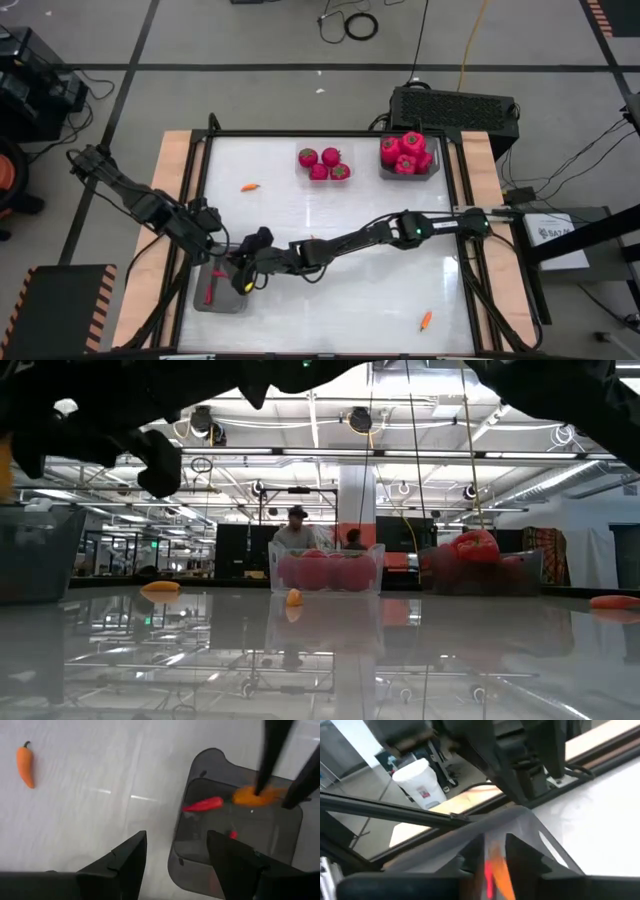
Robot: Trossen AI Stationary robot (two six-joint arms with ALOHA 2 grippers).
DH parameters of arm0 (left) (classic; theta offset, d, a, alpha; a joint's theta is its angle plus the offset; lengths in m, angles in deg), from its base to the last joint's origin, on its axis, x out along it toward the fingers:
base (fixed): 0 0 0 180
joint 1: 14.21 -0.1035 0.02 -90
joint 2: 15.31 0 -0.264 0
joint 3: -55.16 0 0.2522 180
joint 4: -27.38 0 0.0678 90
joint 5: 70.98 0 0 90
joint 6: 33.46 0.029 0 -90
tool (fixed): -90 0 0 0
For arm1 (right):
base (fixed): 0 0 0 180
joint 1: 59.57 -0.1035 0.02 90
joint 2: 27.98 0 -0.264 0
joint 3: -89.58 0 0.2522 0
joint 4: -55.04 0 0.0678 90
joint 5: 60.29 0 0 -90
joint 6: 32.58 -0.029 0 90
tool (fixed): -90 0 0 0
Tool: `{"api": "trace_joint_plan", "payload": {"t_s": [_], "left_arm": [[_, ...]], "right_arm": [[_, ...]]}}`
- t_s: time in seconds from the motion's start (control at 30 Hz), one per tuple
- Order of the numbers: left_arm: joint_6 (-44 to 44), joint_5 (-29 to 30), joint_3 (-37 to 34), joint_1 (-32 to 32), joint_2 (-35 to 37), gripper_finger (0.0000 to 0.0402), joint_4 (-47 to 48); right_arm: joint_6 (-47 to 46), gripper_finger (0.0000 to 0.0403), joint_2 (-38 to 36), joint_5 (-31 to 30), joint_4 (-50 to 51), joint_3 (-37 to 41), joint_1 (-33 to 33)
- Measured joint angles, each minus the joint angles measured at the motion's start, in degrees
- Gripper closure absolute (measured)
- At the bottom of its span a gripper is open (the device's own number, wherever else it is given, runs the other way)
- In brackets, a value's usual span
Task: Sort produce into baskets
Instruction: Put the yellow chili into the bottom gray bin, then put the orange chili into the bottom gray bin
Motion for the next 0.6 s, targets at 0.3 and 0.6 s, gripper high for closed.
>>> {"api": "trace_joint_plan", "payload": {"t_s": [0.3,0.6], "left_arm": [[1.1,0.9,0.0,0.0,0.7,0.0187,-0.1],[1.6,3.1,0.0,0.0,0.8,0.0187,-2.1]], "right_arm": [[-2.9,0.0246,-0.7,0.2,5.9,0.1,0.0],[-7.9,0.0217,-12.1,0.3,33.3,0.0,1.5]]}}
